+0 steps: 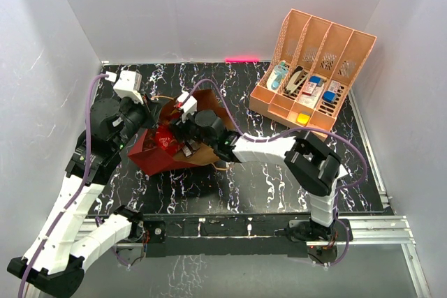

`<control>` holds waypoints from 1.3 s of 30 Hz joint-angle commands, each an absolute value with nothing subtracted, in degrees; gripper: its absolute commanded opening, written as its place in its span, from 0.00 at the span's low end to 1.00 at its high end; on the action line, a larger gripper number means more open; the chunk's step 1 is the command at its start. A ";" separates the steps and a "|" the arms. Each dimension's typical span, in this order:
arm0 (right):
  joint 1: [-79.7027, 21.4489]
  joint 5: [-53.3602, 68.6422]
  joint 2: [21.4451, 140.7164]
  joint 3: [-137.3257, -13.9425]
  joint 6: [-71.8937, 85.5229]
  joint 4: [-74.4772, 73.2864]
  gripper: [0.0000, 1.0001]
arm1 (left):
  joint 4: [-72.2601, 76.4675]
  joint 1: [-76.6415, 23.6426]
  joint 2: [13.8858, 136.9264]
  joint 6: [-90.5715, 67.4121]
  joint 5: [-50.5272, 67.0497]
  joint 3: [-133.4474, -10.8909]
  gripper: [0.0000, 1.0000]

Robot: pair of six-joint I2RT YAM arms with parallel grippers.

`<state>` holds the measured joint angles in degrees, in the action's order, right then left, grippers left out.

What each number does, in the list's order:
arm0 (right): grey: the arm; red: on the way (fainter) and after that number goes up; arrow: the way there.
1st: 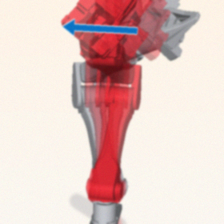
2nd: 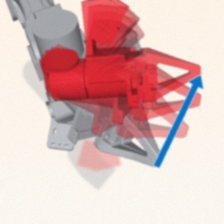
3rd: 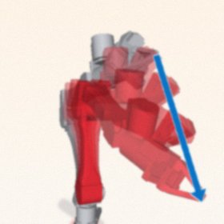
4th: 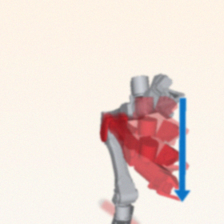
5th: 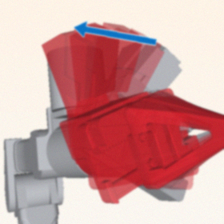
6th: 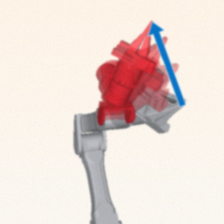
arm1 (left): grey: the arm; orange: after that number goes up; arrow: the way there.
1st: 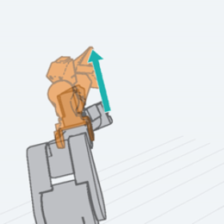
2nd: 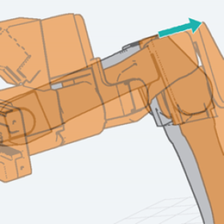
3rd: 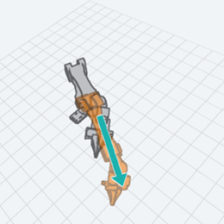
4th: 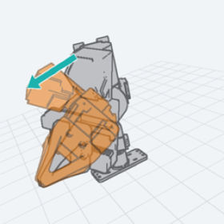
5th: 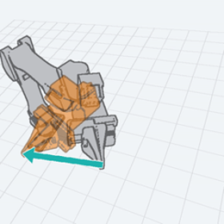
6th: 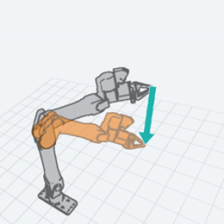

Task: Take the snacks out of the paper bag
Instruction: Take out the snack from the paper bag.

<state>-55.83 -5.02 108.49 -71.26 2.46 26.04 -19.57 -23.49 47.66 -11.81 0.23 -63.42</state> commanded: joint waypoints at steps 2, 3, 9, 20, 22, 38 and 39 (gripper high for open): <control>-55.83 -5.12 109.15 -74.48 0.39 27.76 0.44 | -17.97 -23.82 46.35 -12.11 -0.20 -64.41 0.00; -55.82 -5.11 109.16 -75.00 0.02 27.27 0.38 | -18.12 -23.82 46.44 -12.40 -1.70 -64.54 0.00; -55.85 -5.43 107.85 -78.43 -1.76 24.81 0.09 | -19.83 -23.82 47.54 -13.32 -9.10 -66.07 0.00; -55.84 -5.93 103.83 -85.21 0.17 21.18 0.08 | -22.67 -23.82 50.49 -12.93 -19.14 -68.82 0.00; -55.85 -5.68 103.34 -86.66 0.60 20.74 0.08 | -22.08 -23.82 50.74 -12.00 -20.40 -69.55 0.00; -56.24 -6.71 102.75 -100.81 5.09 17.44 0.08 | -21.62 -25.19 52.40 -11.29 -37.95 -74.01 0.00; -56.31 -6.44 102.82 -101.62 5.36 16.96 0.08 | -21.43 -25.22 52.38 -11.07 -38.42 -74.08 0.00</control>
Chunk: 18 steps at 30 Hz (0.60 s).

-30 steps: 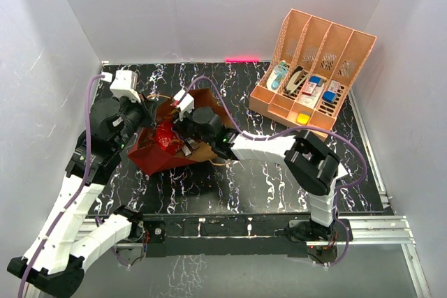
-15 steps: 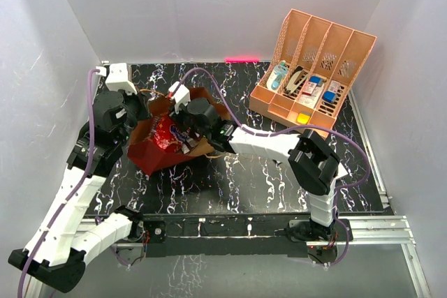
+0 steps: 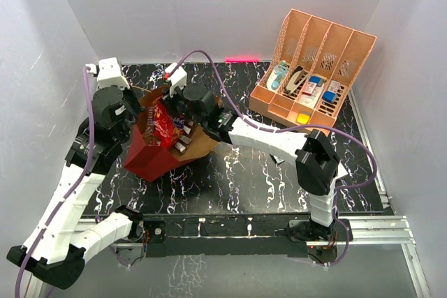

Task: Take the snacks out of the paper bag
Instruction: Take out the snack from the paper bag.

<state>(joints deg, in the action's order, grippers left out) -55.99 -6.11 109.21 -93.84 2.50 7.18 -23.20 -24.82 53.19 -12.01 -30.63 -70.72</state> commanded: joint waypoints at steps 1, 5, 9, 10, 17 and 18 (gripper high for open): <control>-56.38 -6.14 102.97 -102.36 5.55 16.49 0.08 | -21.25 -25.27 52.45 -10.93 -39.02 -74.21 0.00; -56.55 -5.51 103.34 -105.44 5.93 15.25 0.08 | -21.16 -25.55 53.59 -10.20 -42.13 -74.84 0.00; -56.82 -5.18 104.00 -109.85 6.20 14.90 0.08 | -20.38 -25.66 53.65 -9.48 -42.39 -73.96 0.00; -56.86 -5.50 104.24 -111.16 5.93 14.30 0.08 | -20.13 -25.66 53.47 -9.23 -42.61 -73.59 0.00; -56.91 -7.87 102.82 -114.78 5.87 12.58 0.08 | -16.85 -25.66 50.88 -6.67 -41.34 -69.46 0.00; -56.95 -8.61 102.23 -114.78 5.89 12.19 0.08 | -15.29 -25.66 49.64 -5.37 -39.64 -68.18 0.00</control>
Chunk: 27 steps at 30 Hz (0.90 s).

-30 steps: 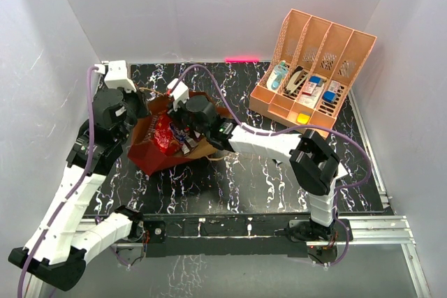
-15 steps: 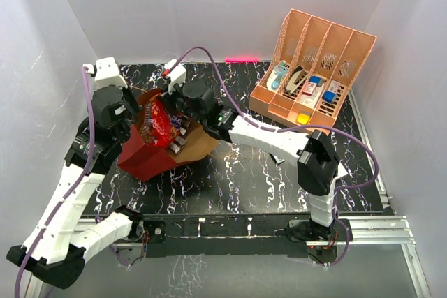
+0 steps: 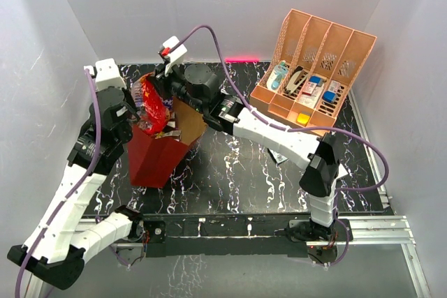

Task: Take the snacks out of the paper bag
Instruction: Take out the snack from the paper bag.

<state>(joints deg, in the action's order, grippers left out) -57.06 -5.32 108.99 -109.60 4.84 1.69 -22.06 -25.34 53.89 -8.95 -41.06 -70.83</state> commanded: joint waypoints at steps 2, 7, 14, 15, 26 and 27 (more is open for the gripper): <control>-56.95 -10.06 101.44 -114.85 5.30 11.24 0.08 | -11.75 -25.69 47.04 -2.22 -35.76 -65.54 0.00; -56.91 -12.45 100.67 -116.29 2.88 10.52 0.08 | -8.64 -25.75 44.29 1.20 -37.11 -62.44 0.00; -56.95 -12.42 101.65 -121.55 1.65 10.85 0.08 | -9.89 -25.75 45.59 0.90 -36.81 -62.24 0.00; -56.95 -13.40 101.60 -122.26 0.60 11.20 0.08 | -9.74 -25.75 45.79 1.20 -37.04 -62.36 0.00; -56.44 -21.18 100.64 -129.97 -17.37 8.88 0.08 | 7.16 -25.67 47.99 16.20 -33.32 -54.67 0.00; -55.75 -21.63 98.91 -128.26 -17.93 9.08 0.08 | 9.43 -25.54 47.93 18.30 -32.87 -53.79 0.00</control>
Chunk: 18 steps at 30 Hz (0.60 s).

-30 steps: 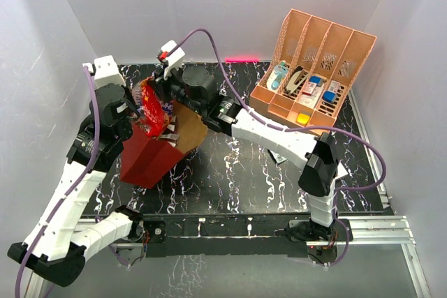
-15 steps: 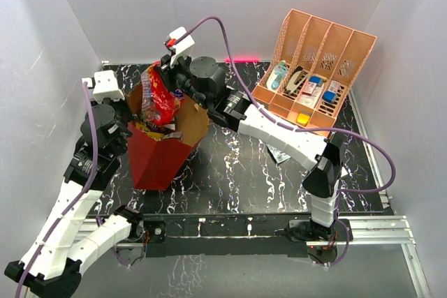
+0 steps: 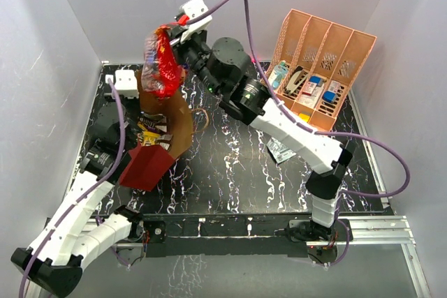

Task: Take the snacks out of the paper bag
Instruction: Take out the snack from the paper bag, then place the snack at the center of the board.

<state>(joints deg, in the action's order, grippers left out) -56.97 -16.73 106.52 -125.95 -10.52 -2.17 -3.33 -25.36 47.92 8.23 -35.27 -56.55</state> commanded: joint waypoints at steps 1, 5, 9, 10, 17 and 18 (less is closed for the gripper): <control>-54.63 -21.70 97.47 -126.38 -17.79 9.21 0.08 | 11.80 -25.34 47.98 20.27 -32.03 -52.84 0.00; -48.82 -20.62 93.06 -120.54 -14.13 9.36 0.08 | 20.56 -22.70 48.66 26.77 -29.21 -49.27 0.00; -44.70 -20.70 90.52 -115.67 -12.30 8.94 0.08 | 26.36 -19.26 50.58 30.03 -25.42 -48.50 0.00; -43.71 -20.35 89.79 -113.94 -11.56 8.96 0.08 | 28.03 -18.58 51.52 31.32 -24.66 -48.83 0.00; -39.73 -21.17 86.07 -101.55 -8.67 9.78 0.08 | 28.62 -16.93 58.41 35.40 -17.57 -56.68 0.00; -39.05 -20.85 85.64 -99.72 -7.80 10.06 0.08 | 28.15 -16.88 58.89 36.30 -16.39 -57.45 0.00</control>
